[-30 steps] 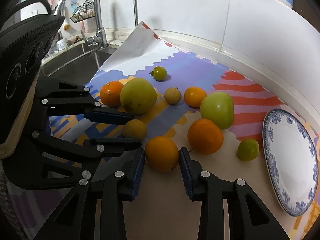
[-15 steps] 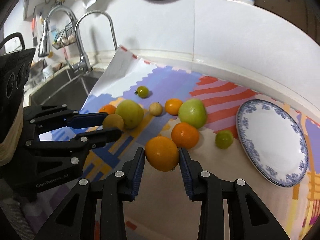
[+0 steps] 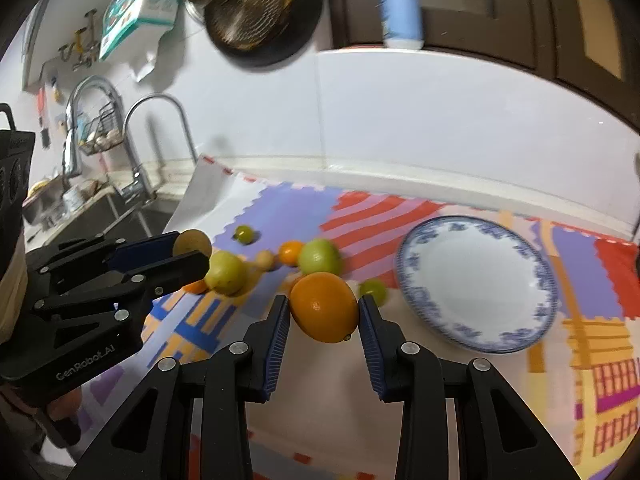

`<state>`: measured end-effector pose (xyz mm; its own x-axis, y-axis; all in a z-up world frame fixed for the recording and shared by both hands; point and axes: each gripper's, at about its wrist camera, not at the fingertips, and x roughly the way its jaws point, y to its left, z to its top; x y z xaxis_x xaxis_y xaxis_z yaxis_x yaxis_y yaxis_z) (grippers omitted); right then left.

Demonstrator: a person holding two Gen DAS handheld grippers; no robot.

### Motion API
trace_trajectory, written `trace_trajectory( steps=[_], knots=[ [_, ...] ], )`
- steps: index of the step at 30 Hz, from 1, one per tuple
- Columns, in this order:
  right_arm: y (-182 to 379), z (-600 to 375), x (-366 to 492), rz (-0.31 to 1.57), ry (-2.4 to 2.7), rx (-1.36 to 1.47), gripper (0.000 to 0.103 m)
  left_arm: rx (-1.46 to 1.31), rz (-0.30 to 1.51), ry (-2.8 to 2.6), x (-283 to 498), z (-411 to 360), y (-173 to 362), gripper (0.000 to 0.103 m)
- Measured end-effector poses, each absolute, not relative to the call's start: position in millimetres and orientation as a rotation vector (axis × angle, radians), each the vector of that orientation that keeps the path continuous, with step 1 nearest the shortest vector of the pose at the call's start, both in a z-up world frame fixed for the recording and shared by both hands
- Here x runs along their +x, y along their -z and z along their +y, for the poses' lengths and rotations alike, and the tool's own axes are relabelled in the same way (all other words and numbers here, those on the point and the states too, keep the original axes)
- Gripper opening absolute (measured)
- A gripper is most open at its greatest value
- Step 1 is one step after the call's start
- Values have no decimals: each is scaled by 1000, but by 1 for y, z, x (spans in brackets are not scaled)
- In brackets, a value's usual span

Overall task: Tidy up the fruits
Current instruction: 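Carry both held fruits over the blue-rimmed plate and lower them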

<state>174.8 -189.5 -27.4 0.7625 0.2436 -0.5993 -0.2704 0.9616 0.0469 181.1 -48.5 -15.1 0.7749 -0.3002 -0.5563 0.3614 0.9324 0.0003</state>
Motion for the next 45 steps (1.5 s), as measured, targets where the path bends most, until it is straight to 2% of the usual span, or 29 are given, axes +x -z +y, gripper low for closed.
trace_trajectory(
  steps=[11, 21, 45],
  knots=[
    [-4, -246, 177, 570, -176, -27, 36, 83, 540, 424, 195, -99, -10, 28],
    [-14, -292, 207, 546, -111, -8, 36, 99, 556, 440, 237, -152, -17, 28],
    [41, -355, 335, 682, -104, 36, 36, 126, 720, 444, 350, -223, 39, 28]
  ],
)
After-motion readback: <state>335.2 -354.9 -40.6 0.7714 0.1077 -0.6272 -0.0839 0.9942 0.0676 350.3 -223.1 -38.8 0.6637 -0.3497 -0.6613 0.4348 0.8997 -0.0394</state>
